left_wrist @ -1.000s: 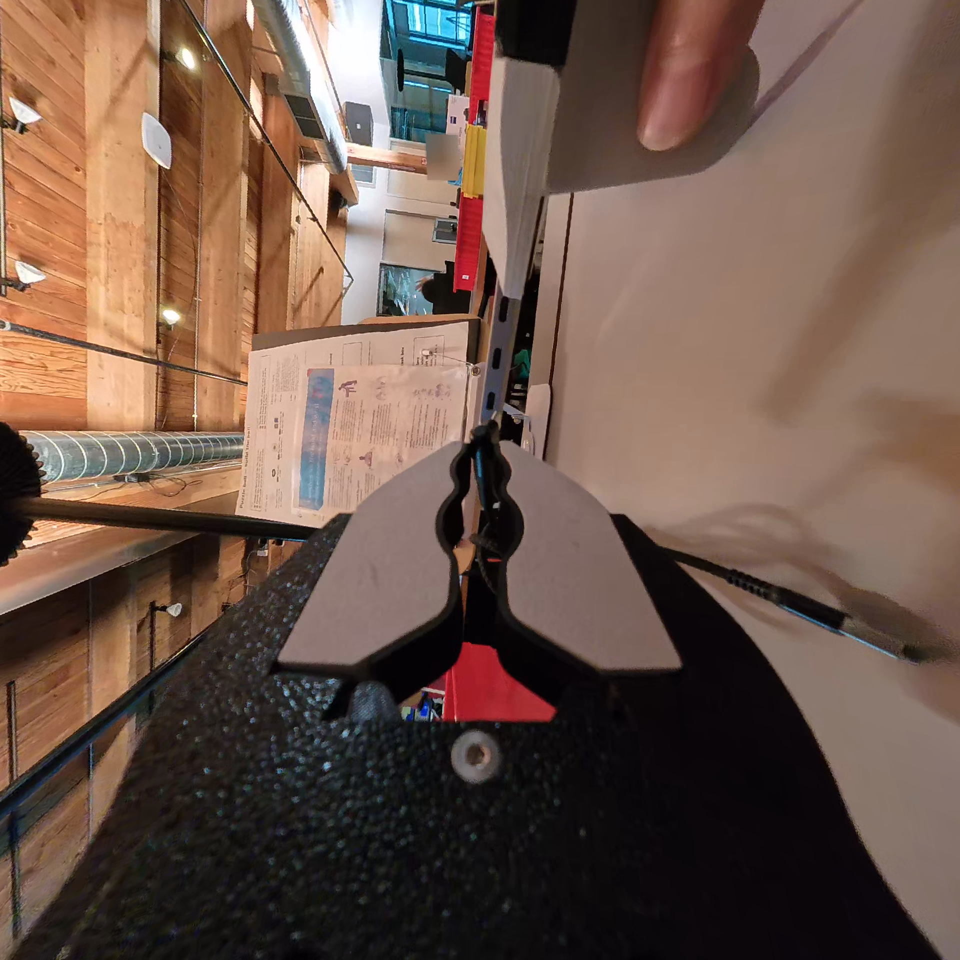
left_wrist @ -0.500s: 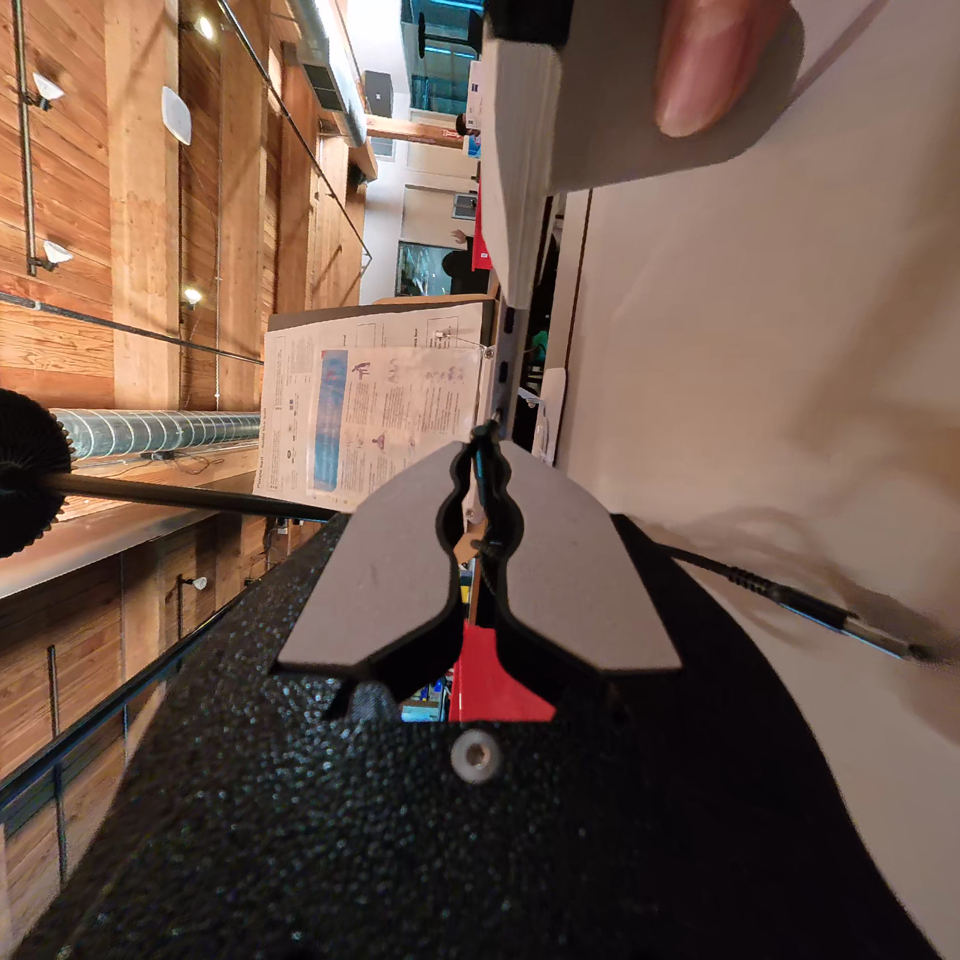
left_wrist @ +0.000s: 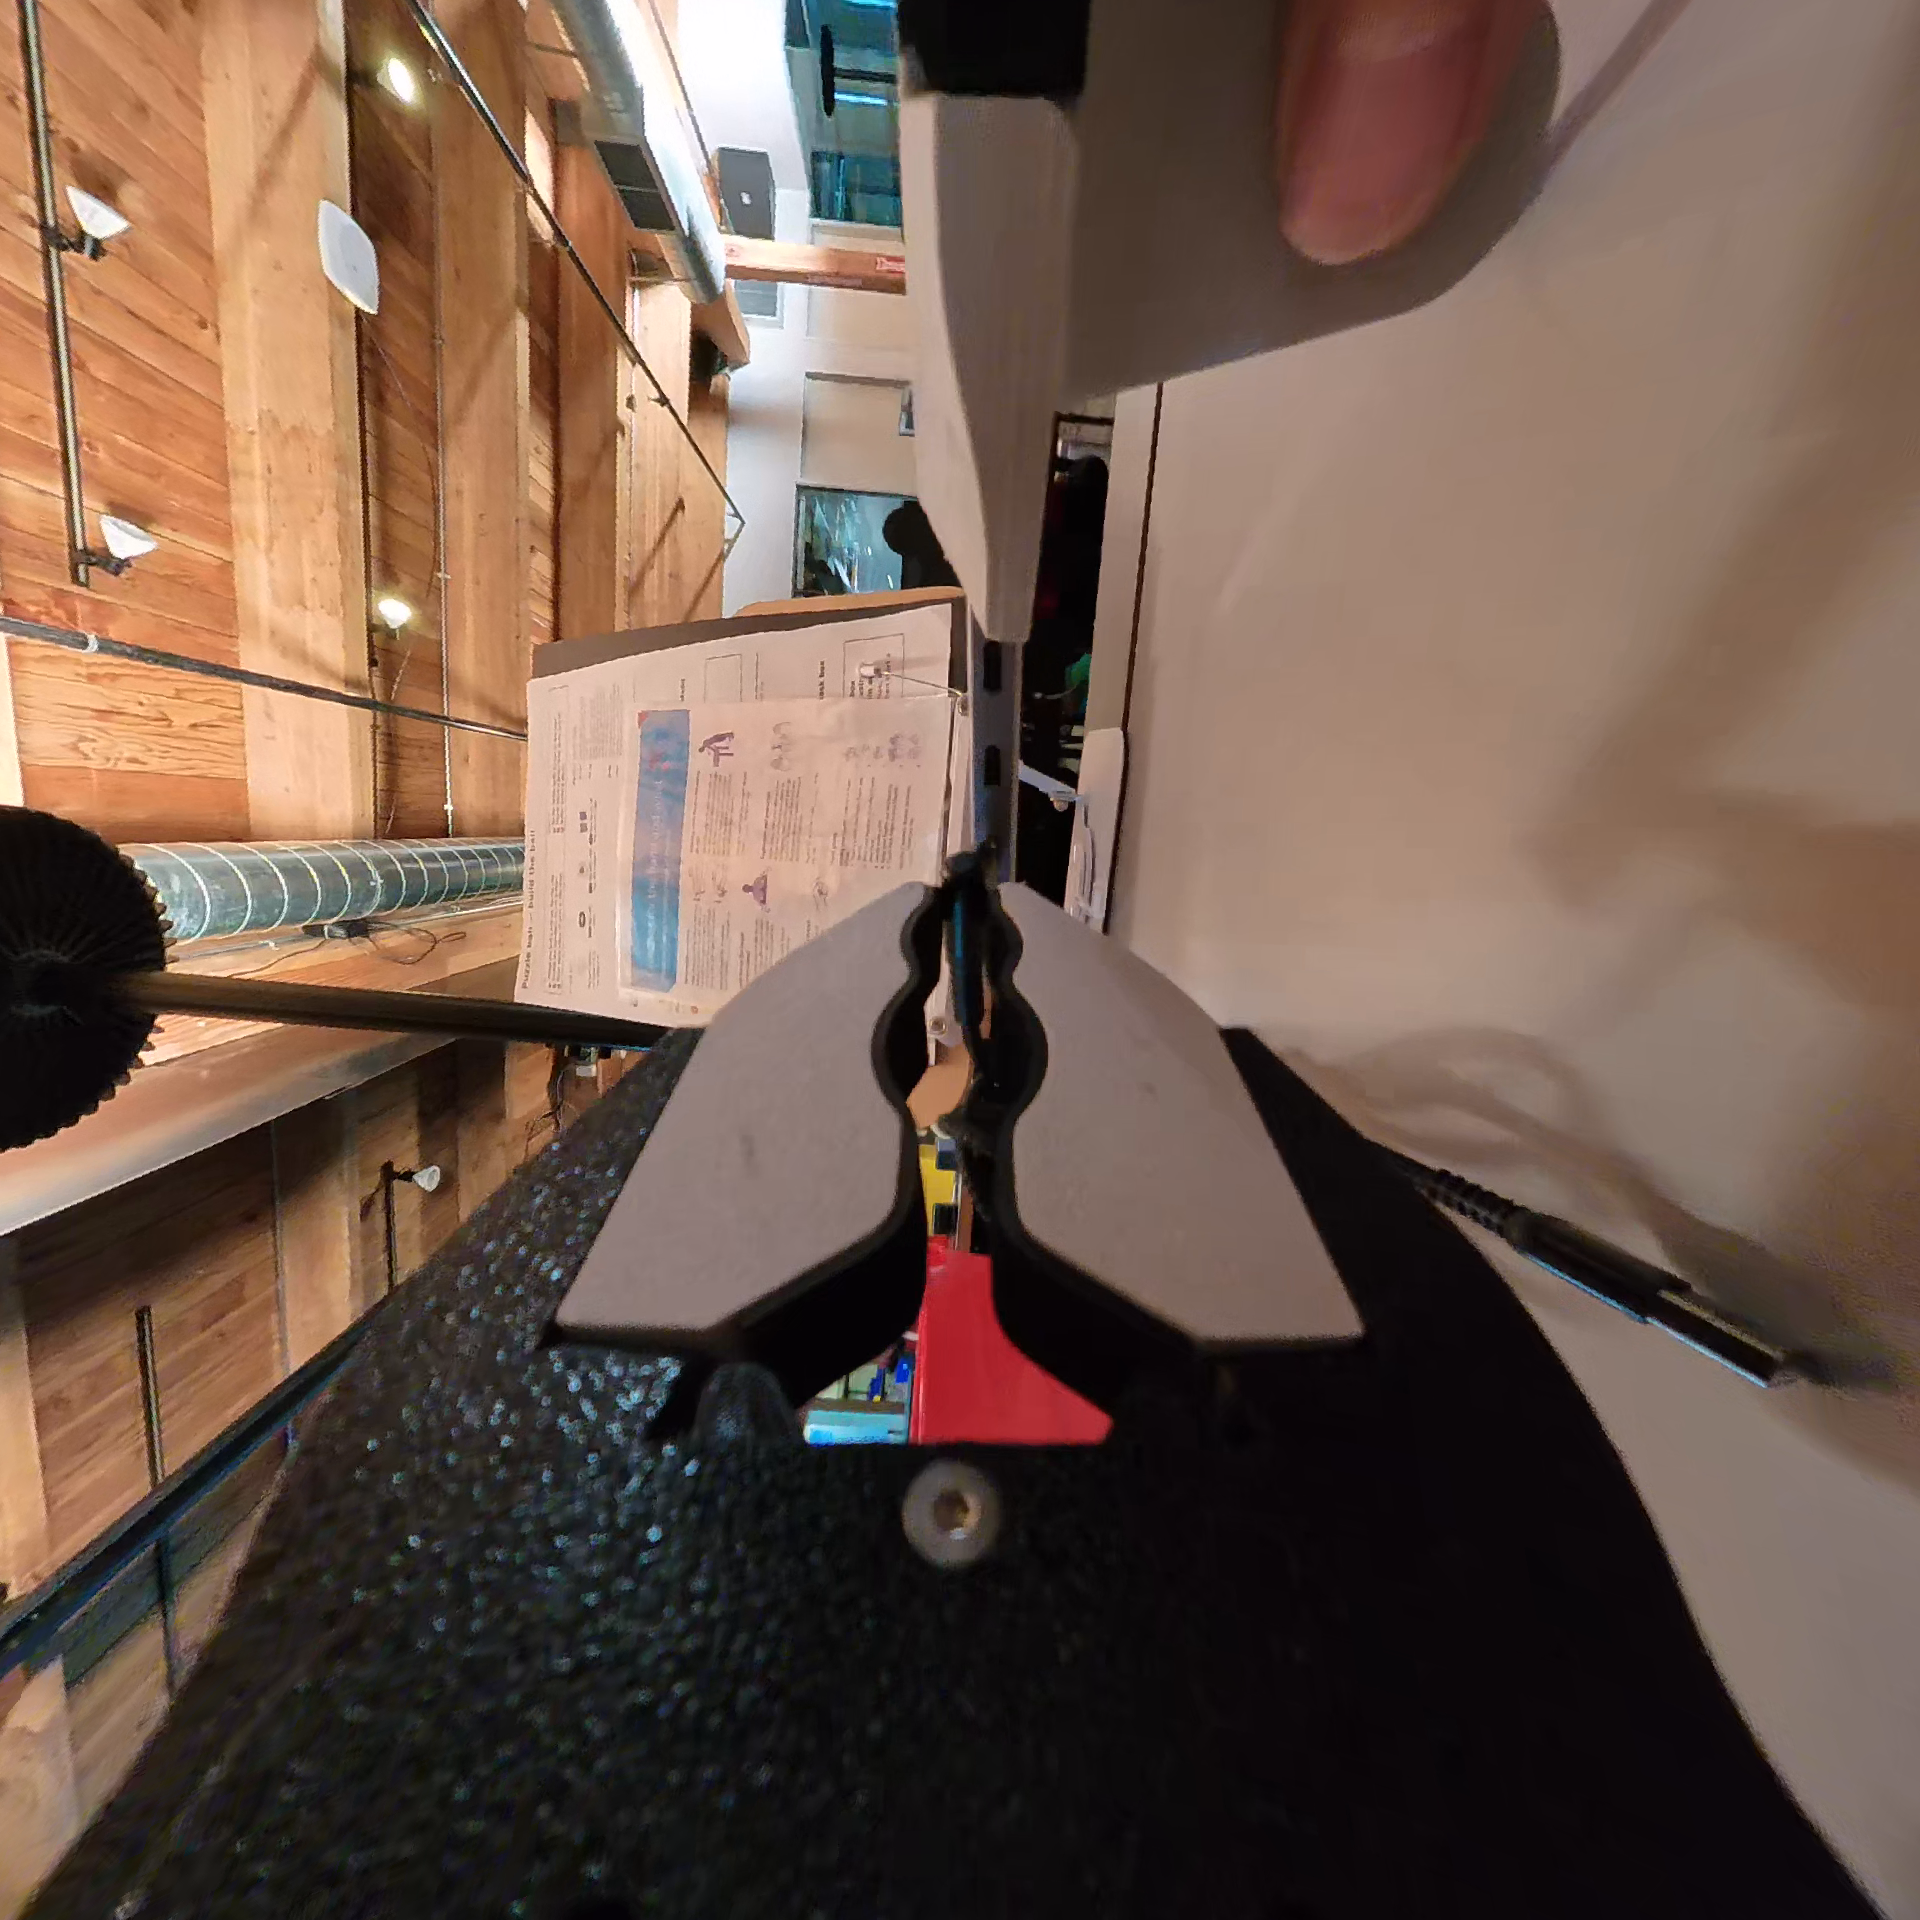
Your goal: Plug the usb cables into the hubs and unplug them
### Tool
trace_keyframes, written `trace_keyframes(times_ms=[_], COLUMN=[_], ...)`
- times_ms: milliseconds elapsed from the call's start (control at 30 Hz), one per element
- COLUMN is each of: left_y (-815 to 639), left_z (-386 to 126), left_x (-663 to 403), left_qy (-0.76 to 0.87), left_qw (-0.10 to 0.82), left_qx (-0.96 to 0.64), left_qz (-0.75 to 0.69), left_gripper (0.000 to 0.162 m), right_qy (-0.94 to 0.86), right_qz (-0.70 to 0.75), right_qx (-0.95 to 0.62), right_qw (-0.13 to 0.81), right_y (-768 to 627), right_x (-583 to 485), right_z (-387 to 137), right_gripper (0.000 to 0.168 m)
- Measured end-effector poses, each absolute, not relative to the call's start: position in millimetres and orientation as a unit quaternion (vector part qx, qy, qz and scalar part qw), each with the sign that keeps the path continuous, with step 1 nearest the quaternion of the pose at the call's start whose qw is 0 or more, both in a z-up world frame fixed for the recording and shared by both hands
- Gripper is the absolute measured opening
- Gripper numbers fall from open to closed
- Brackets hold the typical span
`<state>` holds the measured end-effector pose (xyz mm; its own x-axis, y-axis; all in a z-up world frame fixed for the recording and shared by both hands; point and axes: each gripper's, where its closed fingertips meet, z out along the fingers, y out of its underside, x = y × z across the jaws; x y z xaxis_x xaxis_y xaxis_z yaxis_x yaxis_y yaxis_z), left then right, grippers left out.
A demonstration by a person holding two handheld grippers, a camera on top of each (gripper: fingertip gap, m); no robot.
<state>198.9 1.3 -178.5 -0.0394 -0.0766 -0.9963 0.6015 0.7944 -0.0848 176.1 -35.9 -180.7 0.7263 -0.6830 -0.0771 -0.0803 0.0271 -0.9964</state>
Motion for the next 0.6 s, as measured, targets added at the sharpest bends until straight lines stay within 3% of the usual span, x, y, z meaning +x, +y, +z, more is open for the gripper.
trace_keyframes(times_ms=[600], left_y=[-1.2], left_z=[-177.5], left_x=[192.7], left_qy=[0.674], left_qw=[0.646], left_qx=[0.203], left_qz=[-0.296], left_gripper=[0.007], right_qy=[0.238], right_qz=[-0.236], right_qx=[-0.674], right_qw=[0.658], right_y=[-33.4], right_x=[166.0], right_z=[-179.4], right_gripper=[0.028])
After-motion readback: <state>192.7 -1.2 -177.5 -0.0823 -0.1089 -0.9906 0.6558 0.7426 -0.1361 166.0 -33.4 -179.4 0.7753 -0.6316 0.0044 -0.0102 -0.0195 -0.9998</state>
